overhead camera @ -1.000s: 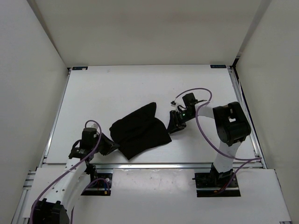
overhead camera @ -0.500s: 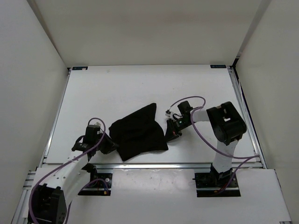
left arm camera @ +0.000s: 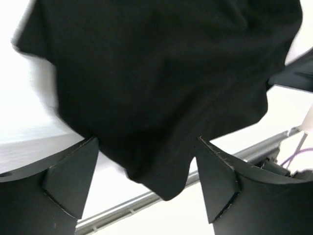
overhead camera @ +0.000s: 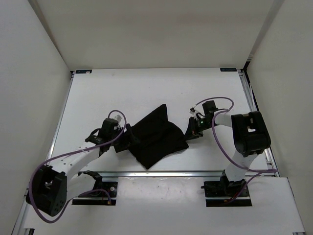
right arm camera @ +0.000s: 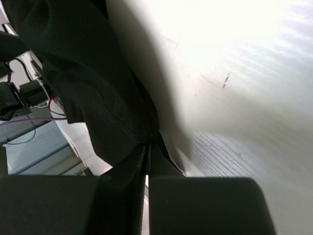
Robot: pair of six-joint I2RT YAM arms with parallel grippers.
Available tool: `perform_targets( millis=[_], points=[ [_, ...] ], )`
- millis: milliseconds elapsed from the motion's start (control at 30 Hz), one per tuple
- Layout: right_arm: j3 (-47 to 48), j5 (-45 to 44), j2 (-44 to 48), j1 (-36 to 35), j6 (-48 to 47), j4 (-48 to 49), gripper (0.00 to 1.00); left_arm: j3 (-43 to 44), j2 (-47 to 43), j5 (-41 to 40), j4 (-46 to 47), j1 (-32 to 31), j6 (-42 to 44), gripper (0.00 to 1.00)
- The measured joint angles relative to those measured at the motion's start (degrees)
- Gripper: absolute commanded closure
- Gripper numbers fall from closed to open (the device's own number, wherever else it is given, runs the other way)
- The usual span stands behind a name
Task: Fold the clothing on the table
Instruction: Flatten the skirt out
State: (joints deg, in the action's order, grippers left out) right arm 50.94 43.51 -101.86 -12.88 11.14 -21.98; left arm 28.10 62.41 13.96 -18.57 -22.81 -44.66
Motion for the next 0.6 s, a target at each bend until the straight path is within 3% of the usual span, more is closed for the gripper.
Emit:
perform_targets(
  millis=[100, 267, 600],
  points=[
    [-0.1, -0.6, 0.0, -0.8, 0.0, -0.5, 1.0, -3.3, -1.7, 0.4, 2.7, -3.5, -3.7, 0.28],
    [-0.1, -1.2, -0.2, -2.3, 0.5, -1.2, 1.0, -7.2, -5.6, 0.3, 1.8, -7.4, -8.5, 0.28],
    [0.1, 3.7, -6.3, -15.3, 2.8, -2.7, 1.0, -7.8, -23.2, -0.8, -6.0, 5.1, -10.1, 0.29]
  ],
)
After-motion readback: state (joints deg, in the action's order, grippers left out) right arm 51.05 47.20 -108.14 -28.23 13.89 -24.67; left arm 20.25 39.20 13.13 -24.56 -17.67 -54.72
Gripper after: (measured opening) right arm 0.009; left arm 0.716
